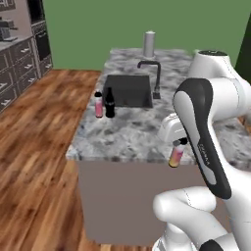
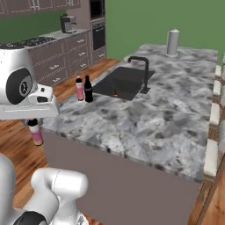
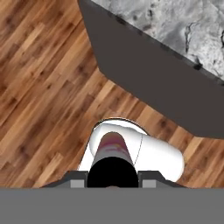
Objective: Place the large bottle from the dining counter next to the other large bottle outside the sink, and place the small bottle from the dining counter next to the other small bottle inside the sink.
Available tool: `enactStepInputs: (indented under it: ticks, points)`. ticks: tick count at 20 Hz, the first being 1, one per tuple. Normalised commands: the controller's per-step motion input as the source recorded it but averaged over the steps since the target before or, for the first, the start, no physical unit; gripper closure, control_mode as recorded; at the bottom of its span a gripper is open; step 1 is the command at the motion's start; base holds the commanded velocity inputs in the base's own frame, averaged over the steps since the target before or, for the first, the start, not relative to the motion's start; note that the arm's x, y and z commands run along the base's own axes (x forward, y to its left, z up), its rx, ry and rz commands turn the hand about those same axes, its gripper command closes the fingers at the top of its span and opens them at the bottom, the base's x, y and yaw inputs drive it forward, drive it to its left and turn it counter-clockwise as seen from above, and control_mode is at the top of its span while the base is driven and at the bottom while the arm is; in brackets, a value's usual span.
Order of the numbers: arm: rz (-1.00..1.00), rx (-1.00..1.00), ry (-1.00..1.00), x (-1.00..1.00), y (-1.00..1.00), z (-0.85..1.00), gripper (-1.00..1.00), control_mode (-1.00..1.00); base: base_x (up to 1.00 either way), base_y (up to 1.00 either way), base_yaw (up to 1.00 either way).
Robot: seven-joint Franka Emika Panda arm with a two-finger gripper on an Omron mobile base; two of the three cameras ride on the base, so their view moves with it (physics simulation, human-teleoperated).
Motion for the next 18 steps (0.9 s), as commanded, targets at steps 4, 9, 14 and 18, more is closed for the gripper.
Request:
enactStepInputs:
  ticks: [4, 9, 14, 18]
  points:
    - [0.00, 0.00, 0.00, 0.00, 0.00, 0.00, 1.00, 1.00, 0.44, 1.00, -0.36]
    - [0.00, 0.00, 0.00, 0.00, 0.00, 0.00, 1.00, 1.00, 0.44, 1.00, -0.36]
    - [0.00, 0.00, 0.00, 0.00, 0.00, 0.00, 1.00, 1.00, 0.43, 1.00, -0.36]
    - [0.00, 0.00, 0.00, 0.00, 0.00, 0.00, 1.00, 1.00, 0.43, 1.00, -0.36]
